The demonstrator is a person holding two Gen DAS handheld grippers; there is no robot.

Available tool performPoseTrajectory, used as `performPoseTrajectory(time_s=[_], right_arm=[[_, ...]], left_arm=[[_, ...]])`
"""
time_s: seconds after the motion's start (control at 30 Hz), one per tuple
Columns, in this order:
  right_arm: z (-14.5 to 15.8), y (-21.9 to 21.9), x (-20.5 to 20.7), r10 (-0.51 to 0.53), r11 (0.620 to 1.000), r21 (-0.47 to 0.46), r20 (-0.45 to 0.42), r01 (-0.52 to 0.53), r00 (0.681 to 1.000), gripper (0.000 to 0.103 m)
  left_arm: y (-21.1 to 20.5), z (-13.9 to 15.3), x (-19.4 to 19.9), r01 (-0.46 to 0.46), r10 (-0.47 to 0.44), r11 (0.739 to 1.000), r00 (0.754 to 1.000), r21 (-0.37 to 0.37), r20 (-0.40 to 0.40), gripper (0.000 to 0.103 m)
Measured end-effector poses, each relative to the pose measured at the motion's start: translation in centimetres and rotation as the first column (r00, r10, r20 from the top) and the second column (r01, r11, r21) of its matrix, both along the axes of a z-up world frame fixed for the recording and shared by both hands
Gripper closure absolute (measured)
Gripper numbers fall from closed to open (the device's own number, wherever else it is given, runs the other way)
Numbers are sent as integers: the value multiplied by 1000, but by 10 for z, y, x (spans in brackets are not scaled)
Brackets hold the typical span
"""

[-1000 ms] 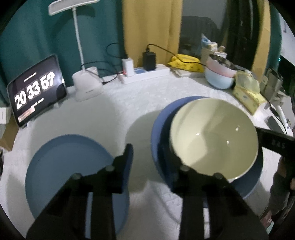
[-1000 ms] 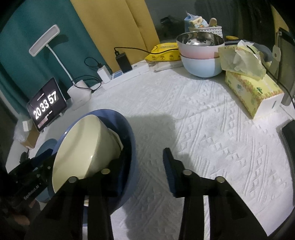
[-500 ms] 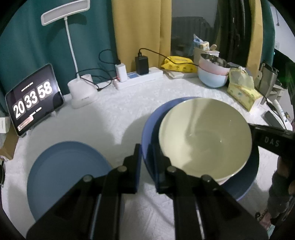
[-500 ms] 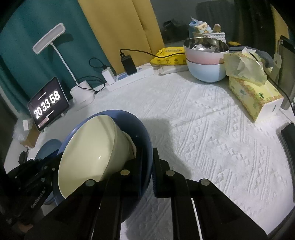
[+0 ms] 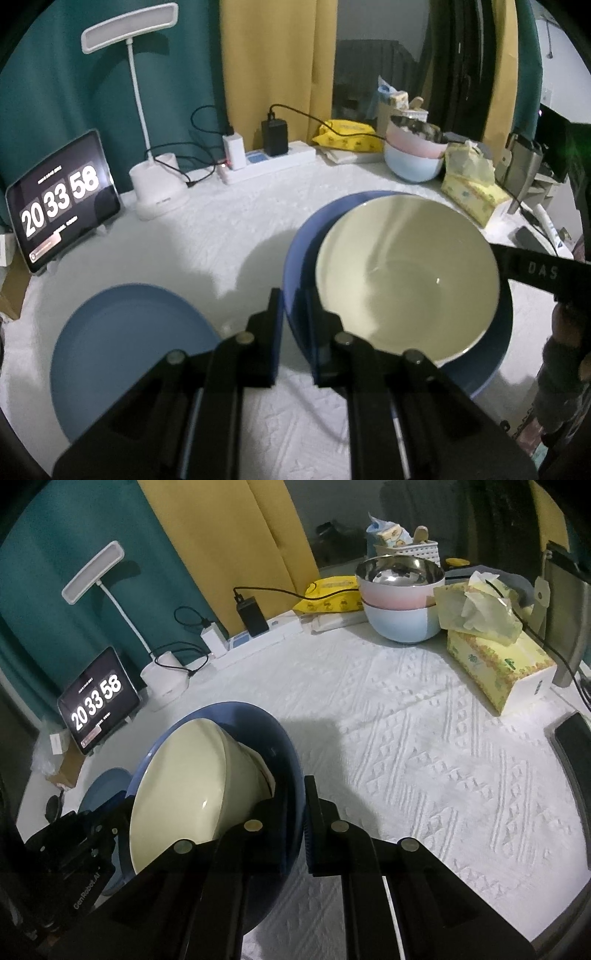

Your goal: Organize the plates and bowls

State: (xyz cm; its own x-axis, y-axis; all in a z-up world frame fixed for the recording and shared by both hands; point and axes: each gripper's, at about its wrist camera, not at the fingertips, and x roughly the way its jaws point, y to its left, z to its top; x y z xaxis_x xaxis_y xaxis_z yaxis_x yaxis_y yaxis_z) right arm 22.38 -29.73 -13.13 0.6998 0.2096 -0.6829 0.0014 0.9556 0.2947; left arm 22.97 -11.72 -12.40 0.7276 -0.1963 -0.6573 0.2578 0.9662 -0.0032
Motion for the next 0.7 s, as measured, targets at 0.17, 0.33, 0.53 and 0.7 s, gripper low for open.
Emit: performPoseTrajectory(time_s=[0.17, 0.33, 0.53, 0.7], right_arm=[[4, 1, -3, 3, 1000, 12, 2, -3, 1000, 94], [12, 8, -7, 8, 1000, 3, 15, -8, 1000, 94], [22, 20, -10, 19, 1000, -9, 34, -19, 999, 94], [29, 31, -12, 35, 999, -15, 46, -34, 998, 94]], left_arm=[[7, 6, -2, 2, -2, 1000, 1000, -31, 13, 93], [14, 14, -8, -5, 7, 999, 999, -40, 31, 93], [26, 23, -14, -19, 22, 998, 999, -55, 46, 93], [38, 29, -19, -34, 38, 997, 998, -68, 59, 93]])
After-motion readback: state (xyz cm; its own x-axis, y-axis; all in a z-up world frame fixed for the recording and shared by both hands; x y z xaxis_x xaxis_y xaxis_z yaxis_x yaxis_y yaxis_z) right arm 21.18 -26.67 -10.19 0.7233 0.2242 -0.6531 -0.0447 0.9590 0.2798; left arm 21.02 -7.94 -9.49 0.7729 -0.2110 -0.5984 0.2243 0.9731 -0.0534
